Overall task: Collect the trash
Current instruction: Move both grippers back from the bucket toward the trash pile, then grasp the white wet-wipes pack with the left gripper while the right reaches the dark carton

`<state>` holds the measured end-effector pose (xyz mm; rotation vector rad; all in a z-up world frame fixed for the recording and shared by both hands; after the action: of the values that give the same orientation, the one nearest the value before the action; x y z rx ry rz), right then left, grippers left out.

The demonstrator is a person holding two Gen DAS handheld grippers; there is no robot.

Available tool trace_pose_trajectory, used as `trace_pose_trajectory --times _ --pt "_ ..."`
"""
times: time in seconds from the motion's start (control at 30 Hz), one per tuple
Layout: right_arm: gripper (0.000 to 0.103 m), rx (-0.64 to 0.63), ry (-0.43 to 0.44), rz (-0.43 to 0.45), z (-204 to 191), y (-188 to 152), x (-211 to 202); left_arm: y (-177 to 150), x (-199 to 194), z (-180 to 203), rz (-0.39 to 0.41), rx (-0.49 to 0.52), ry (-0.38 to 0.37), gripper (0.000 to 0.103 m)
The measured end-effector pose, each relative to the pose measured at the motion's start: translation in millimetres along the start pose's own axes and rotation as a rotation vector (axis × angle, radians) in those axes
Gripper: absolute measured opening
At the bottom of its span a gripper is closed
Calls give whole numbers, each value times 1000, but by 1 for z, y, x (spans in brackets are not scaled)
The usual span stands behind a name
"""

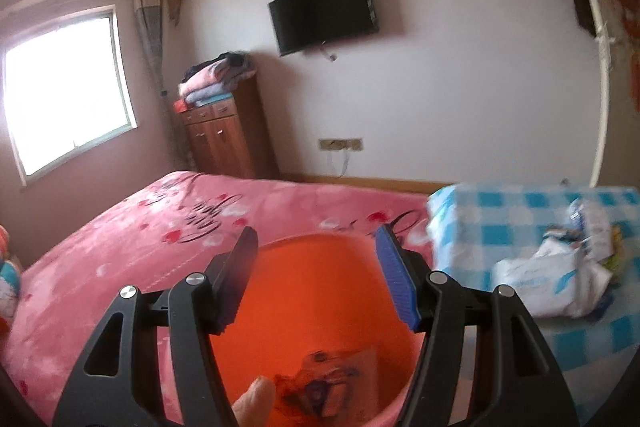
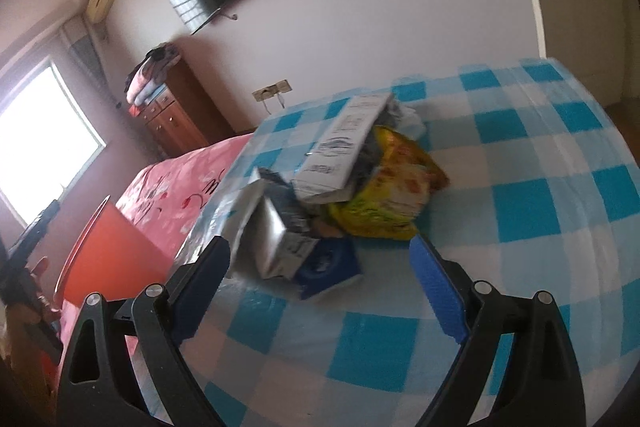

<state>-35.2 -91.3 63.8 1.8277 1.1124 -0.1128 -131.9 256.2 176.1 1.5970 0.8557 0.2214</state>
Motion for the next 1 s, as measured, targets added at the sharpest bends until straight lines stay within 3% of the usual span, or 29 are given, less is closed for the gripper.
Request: trace_pose_trajectory --times 0.13,0.23,0.33,0.53,0.67,0.83,1.0 --pt "90 26 -1 2 15 0 -1 6 -21 25 -7 -21 -127 72" --pt "90 29 6 0 22 0 -3 1 -27 51 -55 -28 -237 76" --pt "90 26 11 -7 27 -1 -3 -10 -21 79 -148 -51 -338 79" --pt "90 17 27 -20 35 -7 1 -40 3 133 -410 -143 -510 79" --pt "90 6 53 -29 38 -11 3 -60 29 152 -575 -299 -579 79" --pt "90 14 90 -47 45 -15 5 -78 56 158 -710 -541 -596 79" --pt "90 48 137 -57 54 -17 4 -88 67 171 -775 -676 -604 79"
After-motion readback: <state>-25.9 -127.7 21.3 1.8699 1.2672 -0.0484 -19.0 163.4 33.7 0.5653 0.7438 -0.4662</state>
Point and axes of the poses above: each gripper's, at about its wrist camera, not at the fingertips, and x roughly the way its jaws point, z to its right, y to its top, the point moved 1 cm from there along x, roughly the way its jaws point, and after that the axes turned 9 degrees about y, right-handed, at the moved point
